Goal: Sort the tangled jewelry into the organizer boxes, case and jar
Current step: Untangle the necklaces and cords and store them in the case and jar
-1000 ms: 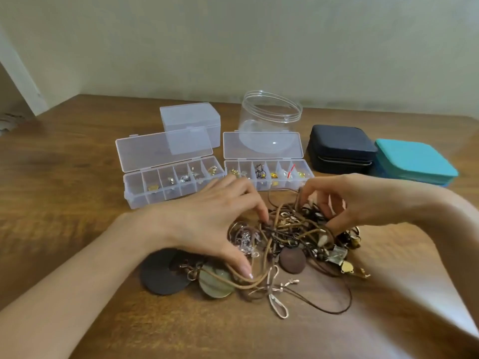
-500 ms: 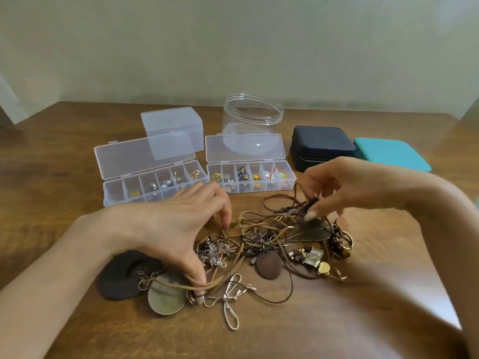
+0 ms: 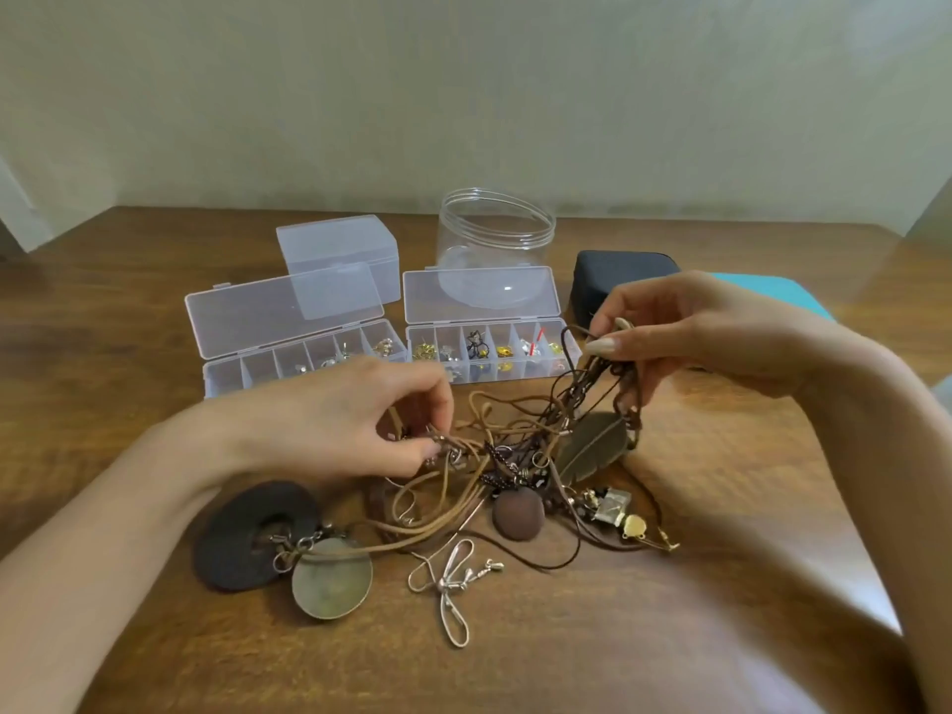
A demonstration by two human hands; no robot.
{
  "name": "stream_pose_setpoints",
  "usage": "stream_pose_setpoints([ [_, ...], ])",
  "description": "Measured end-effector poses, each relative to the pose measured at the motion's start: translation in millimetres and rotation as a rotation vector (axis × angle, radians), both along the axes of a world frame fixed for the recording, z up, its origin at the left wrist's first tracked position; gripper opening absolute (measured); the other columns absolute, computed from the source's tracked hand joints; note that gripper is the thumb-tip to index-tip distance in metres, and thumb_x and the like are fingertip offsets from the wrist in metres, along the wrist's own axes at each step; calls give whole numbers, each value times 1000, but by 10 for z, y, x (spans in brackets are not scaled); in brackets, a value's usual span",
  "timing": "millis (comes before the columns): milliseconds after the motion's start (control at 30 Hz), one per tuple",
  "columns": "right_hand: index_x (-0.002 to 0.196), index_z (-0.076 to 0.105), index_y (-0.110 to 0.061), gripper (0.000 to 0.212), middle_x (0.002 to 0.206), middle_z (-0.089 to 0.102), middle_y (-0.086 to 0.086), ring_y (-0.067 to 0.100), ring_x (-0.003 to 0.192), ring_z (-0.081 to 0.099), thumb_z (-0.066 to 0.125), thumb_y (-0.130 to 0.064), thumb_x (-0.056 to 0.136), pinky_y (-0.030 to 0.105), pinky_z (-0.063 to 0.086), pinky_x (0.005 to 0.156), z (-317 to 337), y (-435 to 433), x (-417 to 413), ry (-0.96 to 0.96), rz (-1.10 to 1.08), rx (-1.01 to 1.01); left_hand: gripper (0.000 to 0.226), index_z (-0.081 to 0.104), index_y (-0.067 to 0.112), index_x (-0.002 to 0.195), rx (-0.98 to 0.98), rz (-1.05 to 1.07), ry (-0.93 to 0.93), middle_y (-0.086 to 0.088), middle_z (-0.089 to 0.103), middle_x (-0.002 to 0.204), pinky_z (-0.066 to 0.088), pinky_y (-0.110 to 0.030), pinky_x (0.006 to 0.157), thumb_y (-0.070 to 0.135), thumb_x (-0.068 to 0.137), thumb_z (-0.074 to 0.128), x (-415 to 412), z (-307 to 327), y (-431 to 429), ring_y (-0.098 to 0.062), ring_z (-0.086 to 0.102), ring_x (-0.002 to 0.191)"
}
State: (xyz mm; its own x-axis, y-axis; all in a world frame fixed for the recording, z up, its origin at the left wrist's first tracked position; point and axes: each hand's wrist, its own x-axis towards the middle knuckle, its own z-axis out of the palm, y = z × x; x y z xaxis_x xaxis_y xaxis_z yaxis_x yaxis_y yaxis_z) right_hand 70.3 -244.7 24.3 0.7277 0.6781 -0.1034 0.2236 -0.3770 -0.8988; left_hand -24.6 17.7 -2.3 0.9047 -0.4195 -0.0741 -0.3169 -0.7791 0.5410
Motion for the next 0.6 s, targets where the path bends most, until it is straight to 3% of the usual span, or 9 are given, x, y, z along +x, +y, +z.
stream_pose_setpoints([
  [167,95,64,-7,25,66,64,4,15,54,61,67,-19,74,21,51,51,-13,-8,14,14,-6,-95,22,54,34,87,-85,101,-74,13,63,86,49,-18,79,14,85,64,23,-3,1,0,59,86],
  [300,97,67,-13,13,78,67,7,11,57,60,67,-14,84,18,49,53,-90,2,61,-50,-21,-321,27,55,29,87,-129,156,-118,10,62,90,49,-24,82,2,85,61,50,-2,22,-1,59,88],
  [433,94,65,-21,13,83,64,2,7,59,61,67,-12,85,13,46,52,-158,40,87,-110,-33,-472,25,58,25,88,-177,212,-151,9,64,92,48,-11,80,0,85,62,86,-14,54,3,61,88],
  [600,91,65,-26,19,86,63,1,9,65,62,68,-9,84,12,45,51,-179,60,101,-174,-47,-513,18,62,21,90,-288,284,-57,2,69,86,53,-17,71,6,82,67,120,-30,87,-6,69,74],
])
